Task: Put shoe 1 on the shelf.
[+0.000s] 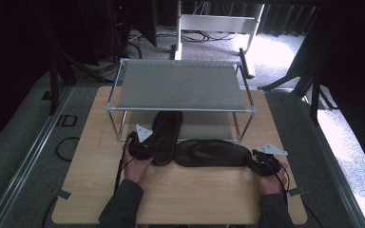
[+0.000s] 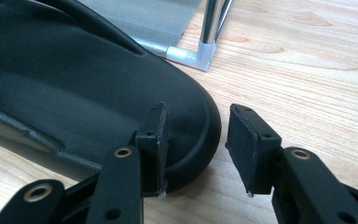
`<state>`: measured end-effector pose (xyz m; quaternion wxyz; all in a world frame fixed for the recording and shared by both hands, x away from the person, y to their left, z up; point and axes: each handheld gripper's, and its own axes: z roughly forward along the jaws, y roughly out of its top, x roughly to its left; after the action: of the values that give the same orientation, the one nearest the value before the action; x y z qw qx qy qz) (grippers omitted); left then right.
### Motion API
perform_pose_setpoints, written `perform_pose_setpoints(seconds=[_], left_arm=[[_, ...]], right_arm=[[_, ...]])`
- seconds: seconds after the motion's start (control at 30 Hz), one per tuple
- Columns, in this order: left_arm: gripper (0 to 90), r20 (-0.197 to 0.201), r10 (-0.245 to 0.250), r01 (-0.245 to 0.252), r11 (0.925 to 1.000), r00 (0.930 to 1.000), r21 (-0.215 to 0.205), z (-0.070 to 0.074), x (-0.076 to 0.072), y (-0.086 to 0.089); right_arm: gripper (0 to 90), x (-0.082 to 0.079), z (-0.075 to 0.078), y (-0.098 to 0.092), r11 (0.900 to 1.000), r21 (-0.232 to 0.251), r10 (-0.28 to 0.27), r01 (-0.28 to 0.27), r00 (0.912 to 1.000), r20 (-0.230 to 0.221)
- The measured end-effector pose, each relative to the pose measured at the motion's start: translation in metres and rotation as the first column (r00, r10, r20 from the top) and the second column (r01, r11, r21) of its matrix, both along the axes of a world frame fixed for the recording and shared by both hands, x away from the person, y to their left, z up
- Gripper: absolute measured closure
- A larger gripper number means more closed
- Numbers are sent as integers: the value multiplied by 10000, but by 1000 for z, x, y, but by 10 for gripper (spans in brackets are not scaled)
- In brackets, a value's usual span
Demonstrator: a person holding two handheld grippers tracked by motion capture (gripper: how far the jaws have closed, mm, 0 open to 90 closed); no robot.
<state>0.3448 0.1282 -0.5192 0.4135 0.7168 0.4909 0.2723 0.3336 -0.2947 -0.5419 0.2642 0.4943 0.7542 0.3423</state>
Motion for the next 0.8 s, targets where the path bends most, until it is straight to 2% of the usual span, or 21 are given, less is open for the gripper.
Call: perform_pose_setpoints(seconds=[0.13,0.3,0.5,0.53,0.57,0.63,0.8], left_arm=[[296,27,-210,210,9998,9998,22,3,-19,0],[224,-224,-370,363,9989,9991,-300,1,-38,1],[169,-675,-611,607,9981,9958,-89,-12,-60,3],[159,-675,-611,607,9981,9958,-89,-12,-60,3],[159,-796,-579,569,9983,9951,-142,-18,-66,5],[156,-942,-610,591,9980,9937,-227,-22,-68,7],[156,-1272,-720,733,9973,9893,62,-29,-66,3]], right_arm=[[570,0,0,0,10000,-2,-23,23,10000,3],[561,0,0,0,10000,-31,-61,61,10000,-8],[560,1,1,1,9999,-108,-74,74,10000,-34],[560,1,1,1,9999,-108,-74,74,10000,-34],[547,1,2,1,9999,-138,-68,68,10000,-49],[531,1,3,3,9998,-219,16,-19,9999,-126],[527,3,10,10,9995,-245,178,-176,9998,46]])
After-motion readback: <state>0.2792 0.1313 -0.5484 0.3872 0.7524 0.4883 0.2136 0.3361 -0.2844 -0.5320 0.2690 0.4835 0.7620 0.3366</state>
